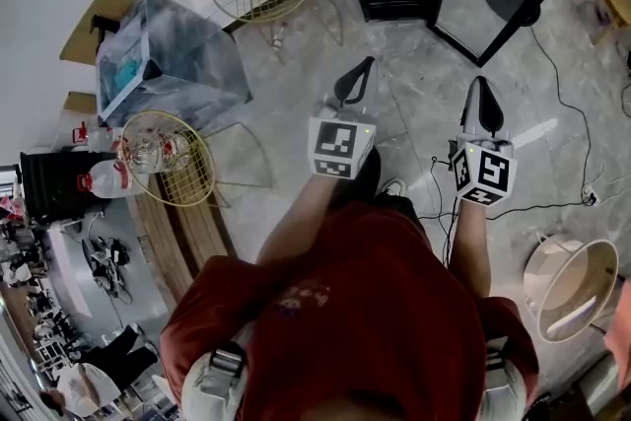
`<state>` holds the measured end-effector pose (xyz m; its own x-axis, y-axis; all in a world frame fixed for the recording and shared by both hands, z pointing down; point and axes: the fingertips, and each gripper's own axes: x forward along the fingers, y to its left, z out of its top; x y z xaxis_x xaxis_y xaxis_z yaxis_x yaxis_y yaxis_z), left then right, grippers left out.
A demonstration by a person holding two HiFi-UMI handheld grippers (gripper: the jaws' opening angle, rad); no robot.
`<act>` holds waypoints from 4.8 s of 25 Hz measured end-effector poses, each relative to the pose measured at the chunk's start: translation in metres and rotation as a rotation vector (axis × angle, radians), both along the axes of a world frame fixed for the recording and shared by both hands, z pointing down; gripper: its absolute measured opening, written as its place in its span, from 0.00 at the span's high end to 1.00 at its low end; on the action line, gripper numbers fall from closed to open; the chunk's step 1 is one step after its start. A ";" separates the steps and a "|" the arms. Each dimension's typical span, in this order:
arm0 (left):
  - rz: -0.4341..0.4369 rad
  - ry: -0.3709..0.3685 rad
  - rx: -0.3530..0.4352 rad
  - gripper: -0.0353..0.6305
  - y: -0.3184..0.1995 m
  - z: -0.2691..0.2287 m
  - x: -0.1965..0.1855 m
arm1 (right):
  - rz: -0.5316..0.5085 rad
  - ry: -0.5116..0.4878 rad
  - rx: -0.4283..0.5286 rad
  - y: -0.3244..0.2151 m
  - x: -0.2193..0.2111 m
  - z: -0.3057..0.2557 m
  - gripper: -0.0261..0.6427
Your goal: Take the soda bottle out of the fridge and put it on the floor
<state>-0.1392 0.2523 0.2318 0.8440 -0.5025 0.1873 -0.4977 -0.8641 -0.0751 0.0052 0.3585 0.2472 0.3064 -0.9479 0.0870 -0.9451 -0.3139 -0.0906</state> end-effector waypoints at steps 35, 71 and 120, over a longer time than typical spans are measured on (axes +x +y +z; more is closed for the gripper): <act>-0.026 0.071 -0.085 0.95 -0.305 0.017 0.039 | -0.012 0.097 -0.115 -0.299 0.047 -0.008 0.96; -0.172 0.078 0.041 0.95 -0.407 -0.003 0.173 | -0.196 0.120 -0.052 -0.440 0.186 -0.011 0.96; -0.459 0.142 0.018 0.95 -0.420 0.058 0.204 | -0.441 0.028 -0.114 -0.518 0.219 0.079 0.91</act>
<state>0.0644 -0.1680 0.2898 0.5507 -0.8314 0.0742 -0.8340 -0.5517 0.0086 0.2246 -0.1599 0.3266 -0.1204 -0.9732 0.1961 -0.9923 0.1125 -0.0509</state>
